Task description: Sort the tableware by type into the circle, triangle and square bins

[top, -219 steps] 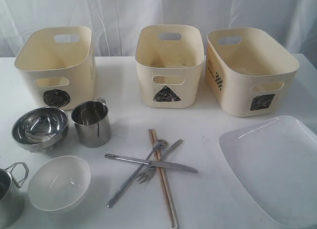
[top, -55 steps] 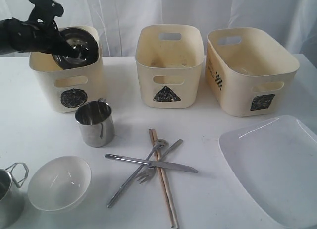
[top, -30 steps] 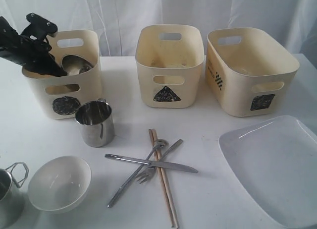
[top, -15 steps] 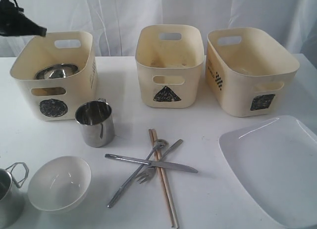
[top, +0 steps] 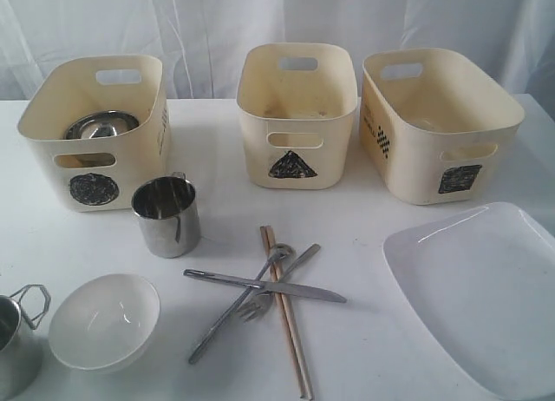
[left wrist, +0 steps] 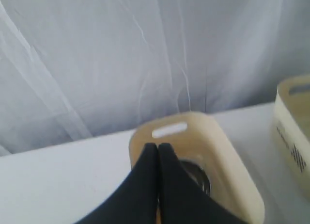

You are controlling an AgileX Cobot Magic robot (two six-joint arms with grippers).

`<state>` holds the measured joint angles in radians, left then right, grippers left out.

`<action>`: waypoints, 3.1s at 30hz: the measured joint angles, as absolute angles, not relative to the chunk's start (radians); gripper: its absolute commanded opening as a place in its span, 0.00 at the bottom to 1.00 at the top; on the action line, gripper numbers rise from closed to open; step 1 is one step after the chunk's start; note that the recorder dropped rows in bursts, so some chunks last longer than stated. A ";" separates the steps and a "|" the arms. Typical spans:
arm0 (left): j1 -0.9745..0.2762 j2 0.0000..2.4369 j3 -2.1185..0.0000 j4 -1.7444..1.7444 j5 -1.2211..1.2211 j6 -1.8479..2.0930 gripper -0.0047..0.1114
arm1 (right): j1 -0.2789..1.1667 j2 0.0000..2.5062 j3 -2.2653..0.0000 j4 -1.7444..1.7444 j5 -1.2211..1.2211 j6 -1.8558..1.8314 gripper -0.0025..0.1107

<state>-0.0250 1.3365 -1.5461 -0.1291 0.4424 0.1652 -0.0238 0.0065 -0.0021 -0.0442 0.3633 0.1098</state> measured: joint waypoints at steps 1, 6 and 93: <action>-0.025 1.316 -1.546 -0.112 0.504 0.170 0.04 | -0.024 0.007 -0.002 -0.044 0.363 0.110 0.02; -0.025 1.295 -1.384 -0.032 0.917 0.163 0.04 | -0.024 0.007 -0.002 -0.044 0.363 0.110 0.02; -0.023 1.142 -1.182 0.248 0.760 -0.277 0.48 | -0.024 0.007 -0.002 -0.044 0.363 0.110 0.02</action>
<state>-0.0234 1.1423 -1.1820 0.2478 0.7600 -0.2770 -0.0238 0.0065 -0.0021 -0.0442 0.3633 0.1098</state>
